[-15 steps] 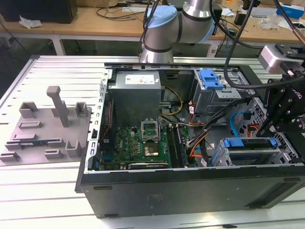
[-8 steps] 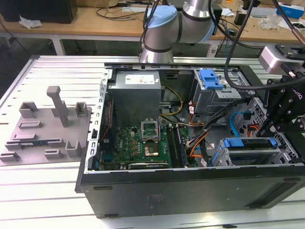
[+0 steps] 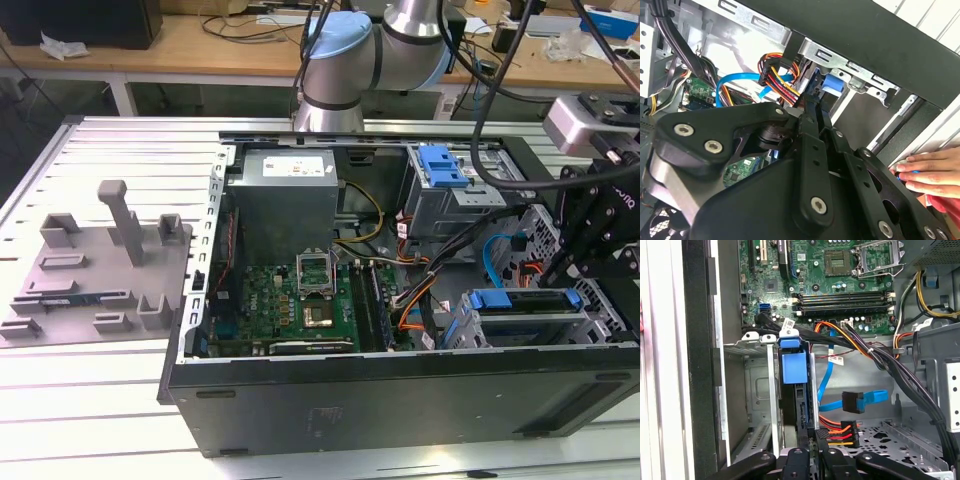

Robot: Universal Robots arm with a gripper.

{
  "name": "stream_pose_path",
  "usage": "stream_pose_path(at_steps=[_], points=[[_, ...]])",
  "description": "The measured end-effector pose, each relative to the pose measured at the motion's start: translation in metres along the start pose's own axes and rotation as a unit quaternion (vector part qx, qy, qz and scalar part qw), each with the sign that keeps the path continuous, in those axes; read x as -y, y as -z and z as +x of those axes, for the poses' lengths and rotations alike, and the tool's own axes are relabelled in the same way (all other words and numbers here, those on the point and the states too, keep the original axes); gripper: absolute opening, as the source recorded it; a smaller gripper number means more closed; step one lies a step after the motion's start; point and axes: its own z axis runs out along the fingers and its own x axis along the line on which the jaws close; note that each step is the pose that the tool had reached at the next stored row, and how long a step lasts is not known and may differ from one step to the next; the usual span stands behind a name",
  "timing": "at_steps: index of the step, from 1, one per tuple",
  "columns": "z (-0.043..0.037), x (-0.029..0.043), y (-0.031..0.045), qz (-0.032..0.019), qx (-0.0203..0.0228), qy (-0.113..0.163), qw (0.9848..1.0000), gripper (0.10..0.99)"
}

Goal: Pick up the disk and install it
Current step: 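Insert the first disk wire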

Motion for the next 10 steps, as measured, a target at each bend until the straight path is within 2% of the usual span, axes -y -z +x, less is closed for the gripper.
stream_pose_path(at_steps=[10], points=[[0.0028,0.0001,-0.0005,0.0000,-0.0001,0.000,1.0000,0.169]])
